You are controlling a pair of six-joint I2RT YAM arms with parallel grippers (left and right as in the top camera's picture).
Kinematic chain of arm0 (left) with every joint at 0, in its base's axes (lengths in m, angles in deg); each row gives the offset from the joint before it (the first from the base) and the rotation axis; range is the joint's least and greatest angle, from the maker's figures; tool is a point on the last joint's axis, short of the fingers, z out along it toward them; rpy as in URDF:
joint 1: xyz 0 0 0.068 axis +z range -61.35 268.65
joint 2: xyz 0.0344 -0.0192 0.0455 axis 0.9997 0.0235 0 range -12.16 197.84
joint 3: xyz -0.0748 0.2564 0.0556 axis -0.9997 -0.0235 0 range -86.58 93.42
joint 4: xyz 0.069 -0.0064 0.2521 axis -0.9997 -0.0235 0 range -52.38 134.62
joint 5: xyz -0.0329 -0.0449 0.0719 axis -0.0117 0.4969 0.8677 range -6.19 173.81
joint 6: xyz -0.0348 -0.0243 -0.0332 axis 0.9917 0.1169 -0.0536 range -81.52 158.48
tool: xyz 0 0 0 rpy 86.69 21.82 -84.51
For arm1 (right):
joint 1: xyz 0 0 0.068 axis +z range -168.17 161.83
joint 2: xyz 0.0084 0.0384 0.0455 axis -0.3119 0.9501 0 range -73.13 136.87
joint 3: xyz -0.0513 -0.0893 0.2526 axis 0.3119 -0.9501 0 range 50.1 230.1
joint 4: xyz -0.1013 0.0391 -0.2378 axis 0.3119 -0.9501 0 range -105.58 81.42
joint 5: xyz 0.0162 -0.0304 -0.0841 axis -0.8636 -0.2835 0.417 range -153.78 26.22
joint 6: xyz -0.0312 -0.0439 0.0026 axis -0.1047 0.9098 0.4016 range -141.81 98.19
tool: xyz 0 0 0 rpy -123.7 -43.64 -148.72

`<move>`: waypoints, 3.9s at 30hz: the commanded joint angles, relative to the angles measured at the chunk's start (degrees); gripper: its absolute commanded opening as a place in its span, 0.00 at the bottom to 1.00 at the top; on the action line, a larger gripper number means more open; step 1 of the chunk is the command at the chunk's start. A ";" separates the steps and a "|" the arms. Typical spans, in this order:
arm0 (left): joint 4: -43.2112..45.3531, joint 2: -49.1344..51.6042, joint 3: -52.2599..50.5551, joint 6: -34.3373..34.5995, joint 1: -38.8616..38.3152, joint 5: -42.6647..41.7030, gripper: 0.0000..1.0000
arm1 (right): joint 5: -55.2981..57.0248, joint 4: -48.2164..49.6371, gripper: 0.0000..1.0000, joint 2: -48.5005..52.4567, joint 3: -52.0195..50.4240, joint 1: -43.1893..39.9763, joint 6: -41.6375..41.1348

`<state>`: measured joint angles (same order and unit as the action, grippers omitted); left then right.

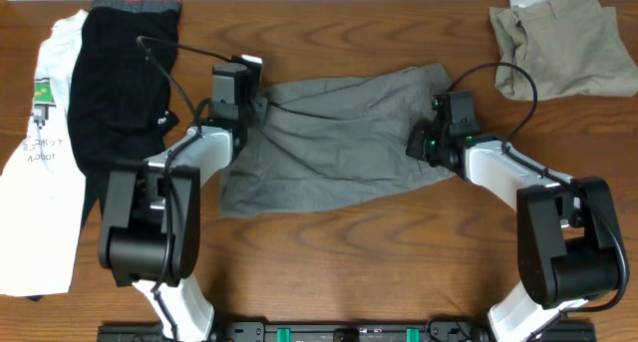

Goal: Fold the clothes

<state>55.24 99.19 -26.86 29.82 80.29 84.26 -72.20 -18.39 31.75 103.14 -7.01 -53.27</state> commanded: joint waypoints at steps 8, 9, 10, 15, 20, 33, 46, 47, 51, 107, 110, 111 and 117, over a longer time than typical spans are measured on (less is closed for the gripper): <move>2.10 4.00 0.13 8.50 1.16 6.27 0.06 | -3.89 -1.88 0.26 5.09 -1.97 0.48 6.88; 3.08 3.93 0.15 8.85 1.46 6.27 0.06 | -3.89 -2.12 0.30 4.87 -1.64 0.46 7.58; 3.87 3.82 0.15 9.01 1.64 6.27 0.07 | -3.91 -2.51 0.34 4.57 -1.16 0.42 8.50; 5.11 0.87 0.31 9.49 1.97 6.25 0.32 | -4.28 -5.29 0.64 1.60 2.97 0.24 15.93; -1.44 -6.91 0.31 13.40 1.57 3.65 0.68 | -3.41 -6.97 0.81 -1.27 8.37 -1.20 18.32; -32.94 -16.92 0.15 13.68 1.55 -11.82 0.76 | -10.03 -12.13 0.91 -1.75 16.26 -8.46 26.84; -35.78 -11.23 -0.22 13.53 1.60 -12.02 0.48 | -5.03 -13.49 0.82 -1.64 16.24 -13.20 29.90; -36.15 -10.84 -0.20 13.53 1.60 -12.02 0.38 | -4.90 -13.73 0.78 -1.64 16.22 -13.51 29.88; -37.92 -10.38 -0.22 13.75 1.60 -12.04 0.25 | -4.90 -13.57 0.71 -1.64 15.89 -14.49 29.99; -39.91 -3.82 -0.26 16.50 4.17 -10.08 0.06 | -21.77 -1.68 0.43 13.38 15.58 -11.56 28.06; -39.93 -3.82 -0.26 16.50 4.17 -10.08 0.06 | -19.93 -1.53 0.24 13.38 15.58 -11.52 27.69; -39.93 -3.82 -0.26 16.50 4.17 -10.08 0.06 | -18.82 -1.55 0.19 13.38 15.58 -11.69 27.06; -40.37 -3.82 -0.26 16.50 4.17 -10.08 0.06 | -18.01 -2.32 0.01 12.61 15.67 -15.41 25.92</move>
<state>16.00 92.77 -26.75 46.01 83.79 71.32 -90.91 -19.98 43.99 118.68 -20.28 -26.39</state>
